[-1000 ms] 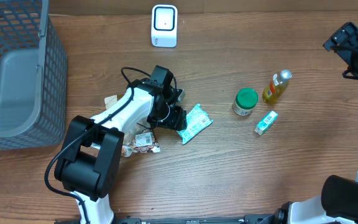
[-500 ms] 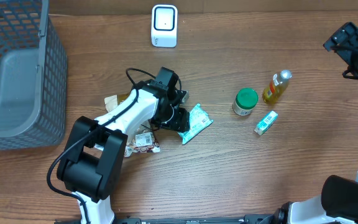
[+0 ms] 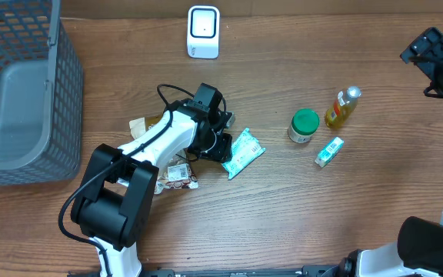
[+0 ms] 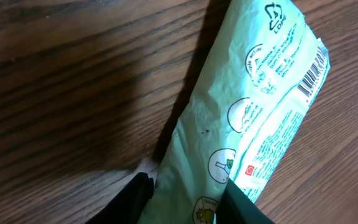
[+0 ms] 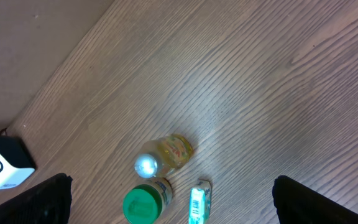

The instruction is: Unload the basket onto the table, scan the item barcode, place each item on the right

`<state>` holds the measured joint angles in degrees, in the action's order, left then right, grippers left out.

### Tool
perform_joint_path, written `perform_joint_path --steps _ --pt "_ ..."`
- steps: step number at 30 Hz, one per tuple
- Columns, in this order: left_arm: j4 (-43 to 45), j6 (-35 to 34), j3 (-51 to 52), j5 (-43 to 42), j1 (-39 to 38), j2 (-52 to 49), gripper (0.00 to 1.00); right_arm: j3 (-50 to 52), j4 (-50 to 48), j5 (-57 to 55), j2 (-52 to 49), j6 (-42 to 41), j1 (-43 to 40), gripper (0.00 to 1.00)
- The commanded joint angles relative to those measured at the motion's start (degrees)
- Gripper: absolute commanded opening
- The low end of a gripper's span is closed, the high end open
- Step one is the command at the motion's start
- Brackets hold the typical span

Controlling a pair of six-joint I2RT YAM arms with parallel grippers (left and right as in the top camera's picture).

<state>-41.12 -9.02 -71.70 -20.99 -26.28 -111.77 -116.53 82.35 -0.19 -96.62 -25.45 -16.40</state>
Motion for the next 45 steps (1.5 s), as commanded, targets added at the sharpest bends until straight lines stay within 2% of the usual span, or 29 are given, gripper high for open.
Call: perform_joint_path --steps 1,4,11,15,19,24,28,31,35,45 --pt "0.0 0.0 0.4 0.1 -0.2 -0.4 0.24 0.1 -0.1 0.3 0.0 0.2 -0.1 1.0" --pt "0.0 0.0 0.4 0.1 -0.2 -0.4 0.06 0.1 -0.1 0.3 0.0 0.2 -0.1 1.0" --pt "-0.4 1.7 0.2 -2.0 0.2 -0.3 0.04 0.1 -0.1 0.3 0.0 0.2 -0.1 1.0" --pt "-2.8 8.9 -1.7 -10.6 1.9 0.0 0.04 0.1 -0.1 0.3 0.0 0.2 -0.1 1.0" --pt "-10.2 22.6 -6.1 -24.1 5.1 0.0 0.04 0.1 -0.1 0.3 0.0 0.2 -0.1 1.0" --pt "-24.7 34.1 -13.0 -24.5 8.4 0.0 0.04 0.1 -0.1 0.3 0.0 0.2 -0.1 1.0" --pt "-31.6 37.9 -16.4 -23.7 9.1 0.0 0.04 0.1 -0.1 0.3 0.0 0.2 -0.1 1.0" --pt "-33.3 38.6 -17.9 -22.4 9.0 0.0 0.04 0.1 -0.1 0.3 0.0 0.2 -0.1 1.0" --pt "-33.2 38.1 -18.3 -25.7 9.0 0.0 0.04 0.1 -0.1 0.3 0.0 0.2 -0.1 1.0" --pt "-33.2 30.5 -18.3 -25.7 9.0 0.0 0.04 0.1 -0.1 0.3 0.0 0.2 -0.1 1.0"
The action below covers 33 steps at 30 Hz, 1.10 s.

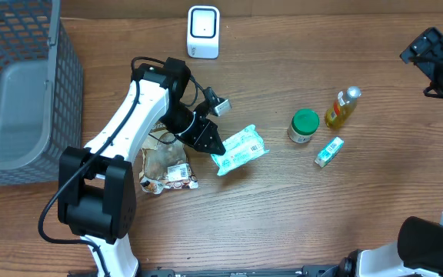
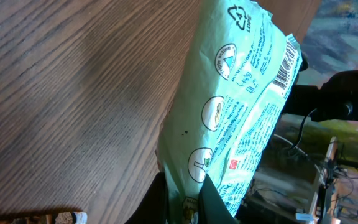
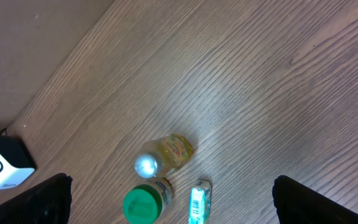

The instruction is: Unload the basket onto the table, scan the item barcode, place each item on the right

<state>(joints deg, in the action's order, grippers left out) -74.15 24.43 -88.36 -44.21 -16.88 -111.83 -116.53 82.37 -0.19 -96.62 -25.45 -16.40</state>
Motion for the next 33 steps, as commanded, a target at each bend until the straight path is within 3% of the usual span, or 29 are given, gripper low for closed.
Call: perform_joint_path --steps 1,15,19,26,33 --pt "-0.2 -3.9 -1.6 -2.5 -0.4 0.1 0.04 0.1 -0.1 0.3 0.0 0.2 -0.1 1.0" --pt "-4.6 -7.5 -4.2 0.9 -0.4 0.1 0.04 0.1 -0.1 0.3 0.0 0.2 -0.1 1.0" --pt "-8.0 -13.0 -11.4 10.7 -0.5 0.1 0.04 0.1 -0.1 0.3 0.0 0.2 -0.1 1.0" --pt "-11.2 -17.9 -30.9 17.8 -1.2 0.1 0.04 0.1 -0.1 0.3 0.0 0.2 -0.1 1.0" --pt "-7.7 -18.1 -48.8 29.9 -1.2 0.1 0.04 0.1 -0.1 0.3 0.0 0.2 -0.1 1.0"
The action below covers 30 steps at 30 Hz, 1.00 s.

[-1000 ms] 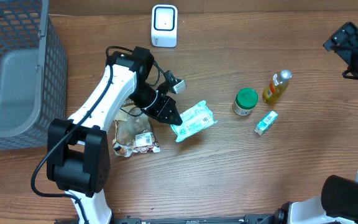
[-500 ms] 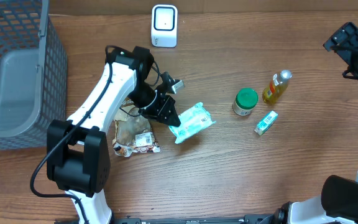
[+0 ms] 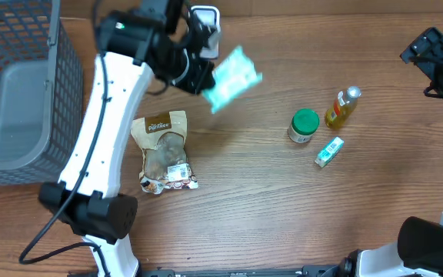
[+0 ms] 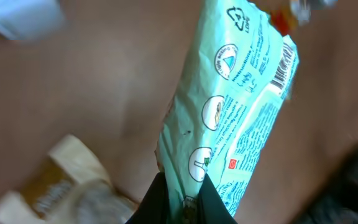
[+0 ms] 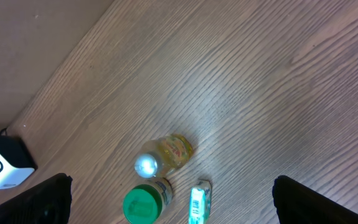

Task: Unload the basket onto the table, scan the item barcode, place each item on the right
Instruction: 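Carry the green pack up to the scanner with the left gripper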

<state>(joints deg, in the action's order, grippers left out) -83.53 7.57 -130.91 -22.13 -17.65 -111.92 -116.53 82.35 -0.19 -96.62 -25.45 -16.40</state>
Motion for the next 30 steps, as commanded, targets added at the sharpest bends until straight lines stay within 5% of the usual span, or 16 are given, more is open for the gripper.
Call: perform_joint_path --steps 1,14,30 --pt "3.6 -1.1 -8.0 10.4 -0.5 0.2 0.04 0.1 -0.1 0.3 0.0 0.2 -0.1 1.0" --pt "33.0 14.1 -11.7 33.0 -0.5 -1.3 0.04 0.1 -0.1 0.3 0.0 0.2 -0.1 1.0" --pt "43.2 29.6 -11.7 59.8 -3.5 -16.3 0.04 0.1 -0.1 0.3 0.0 0.2 -0.1 1.0"
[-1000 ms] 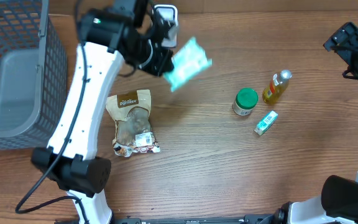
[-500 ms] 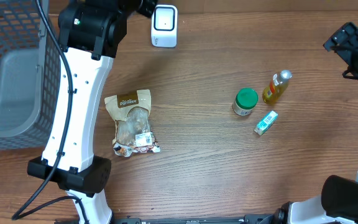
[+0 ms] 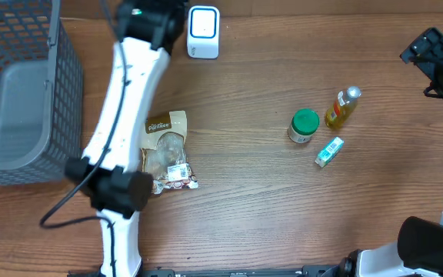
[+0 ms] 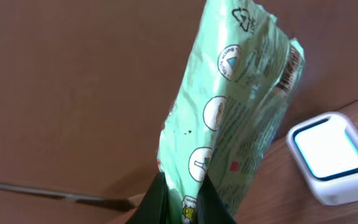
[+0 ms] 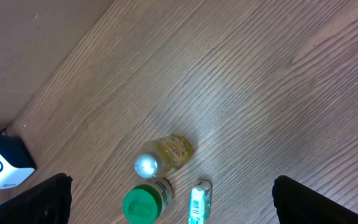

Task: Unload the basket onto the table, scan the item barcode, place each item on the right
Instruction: 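Carry the green pack up to the scanner with the left gripper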

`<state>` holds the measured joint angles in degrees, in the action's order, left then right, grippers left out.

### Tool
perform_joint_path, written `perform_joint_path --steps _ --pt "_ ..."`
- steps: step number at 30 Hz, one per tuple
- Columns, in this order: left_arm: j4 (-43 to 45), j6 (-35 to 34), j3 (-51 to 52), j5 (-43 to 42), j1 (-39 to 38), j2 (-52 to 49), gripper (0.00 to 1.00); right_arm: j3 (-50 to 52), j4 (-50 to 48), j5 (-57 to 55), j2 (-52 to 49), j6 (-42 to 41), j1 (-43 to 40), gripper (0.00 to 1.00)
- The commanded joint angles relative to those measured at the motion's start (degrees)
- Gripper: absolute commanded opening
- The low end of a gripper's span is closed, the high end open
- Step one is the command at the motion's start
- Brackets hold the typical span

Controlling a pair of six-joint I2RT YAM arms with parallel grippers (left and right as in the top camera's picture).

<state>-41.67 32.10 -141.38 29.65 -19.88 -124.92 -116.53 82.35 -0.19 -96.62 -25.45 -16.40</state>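
Note:
A light green packet point(image 4: 238, 106) stands on end in the left wrist view, with my left gripper point(image 4: 182, 200) shut on its lower end. Its barcode point(image 4: 291, 67) shows on the upper right edge, turned partly away. The white scanner point(image 4: 327, 158) lies below and right of the packet; overhead the scanner point(image 3: 203, 31) sits at the table's far edge. The left arm point(image 3: 133, 69) reaches to the top of the overhead view, where the packet is out of sight. My right gripper point(image 5: 169, 182) hangs open, high above the table's right side.
A brown snack bag point(image 3: 164, 152) lies left of centre. A green-lidded jar point(image 3: 304, 125), a yellow bottle point(image 3: 343, 106) and a small teal box point(image 3: 329, 151) stand together on the right. A grey basket point(image 3: 18, 92) fills the left side. A dark cable point(image 4: 55, 198) runs behind the scanner.
My left gripper has carried the packet further back and up, out of the overhead view. The scanner now shows beside the packet in the left wrist view. The right arm has not moved.
The packet lay on the table with my left gripper open round its end. Then the gripper was shut on it and held it just above the table. Later it was high near the scanner, and now beside the scanner at the far edge.

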Motion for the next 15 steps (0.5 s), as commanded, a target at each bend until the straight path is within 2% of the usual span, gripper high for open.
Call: perform_joint_path --steps 1,5,11,15 --pt "1.7 5.2 -1.3 8.5 -1.6 -4.5 0.04 0.1 -0.1 0.3 0.0 0.2 -0.1 1.0" --pt "3.0 5.2 -1.3 12.5 -2.5 -9.3 0.04 0.1 -0.1 0.3 0.0 0.2 -0.1 1.0" --pt "10.8 7.0 -1.3 22.1 -3.0 -16.9 0.04 0.1 -0.1 0.3 0.0 0.2 -0.1 1.0" --pt "14.0 8.2 -1.3 23.1 -3.0 -19.6 0.04 0.1 -0.1 0.3 0.0 0.2 -0.1 1.0"
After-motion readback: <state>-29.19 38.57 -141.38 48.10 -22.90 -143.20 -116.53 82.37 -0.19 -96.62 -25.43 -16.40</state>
